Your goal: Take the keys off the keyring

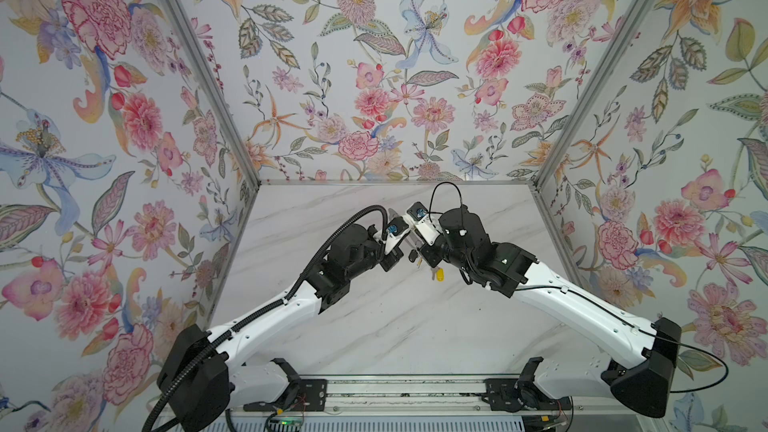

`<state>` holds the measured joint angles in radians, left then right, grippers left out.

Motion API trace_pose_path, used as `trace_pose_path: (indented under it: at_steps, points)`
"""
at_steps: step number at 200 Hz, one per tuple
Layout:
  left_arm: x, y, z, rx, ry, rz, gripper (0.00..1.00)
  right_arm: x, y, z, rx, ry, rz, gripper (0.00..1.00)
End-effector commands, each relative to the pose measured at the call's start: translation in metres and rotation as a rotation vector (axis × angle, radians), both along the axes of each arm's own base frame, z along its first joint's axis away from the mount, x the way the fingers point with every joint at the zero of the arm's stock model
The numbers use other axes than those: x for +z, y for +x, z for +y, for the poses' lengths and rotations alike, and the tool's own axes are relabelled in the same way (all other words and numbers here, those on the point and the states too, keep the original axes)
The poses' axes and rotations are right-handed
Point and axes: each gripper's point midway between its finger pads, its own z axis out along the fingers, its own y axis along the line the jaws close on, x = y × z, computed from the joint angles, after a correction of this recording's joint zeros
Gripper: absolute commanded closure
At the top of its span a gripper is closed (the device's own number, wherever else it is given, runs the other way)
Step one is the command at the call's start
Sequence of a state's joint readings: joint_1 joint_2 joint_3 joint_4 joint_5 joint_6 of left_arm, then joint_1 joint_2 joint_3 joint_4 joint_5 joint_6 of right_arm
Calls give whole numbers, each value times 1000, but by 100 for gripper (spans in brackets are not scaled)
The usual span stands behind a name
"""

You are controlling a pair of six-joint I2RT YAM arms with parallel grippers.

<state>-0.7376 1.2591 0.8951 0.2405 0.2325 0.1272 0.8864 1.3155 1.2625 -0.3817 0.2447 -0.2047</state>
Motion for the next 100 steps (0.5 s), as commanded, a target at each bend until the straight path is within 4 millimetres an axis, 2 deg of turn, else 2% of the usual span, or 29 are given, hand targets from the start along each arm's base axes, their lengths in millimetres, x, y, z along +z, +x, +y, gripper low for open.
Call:
trace_pose_path:
  at_steps: [1,55,78,100]
  points:
    - [5,4,1,-12,53,-32,100,20,-12,8,75,20,-31,100]
    - [9,3,4,-29,114,-74,100,23,-9,3,60,31,-28,100]
    - [15,-12,-6,-116,45,-22,100,22,-7,2,49,29,-22,100]
    - [22,-27,-10,-180,-38,7,87,20,-7,4,52,34,-10,100]
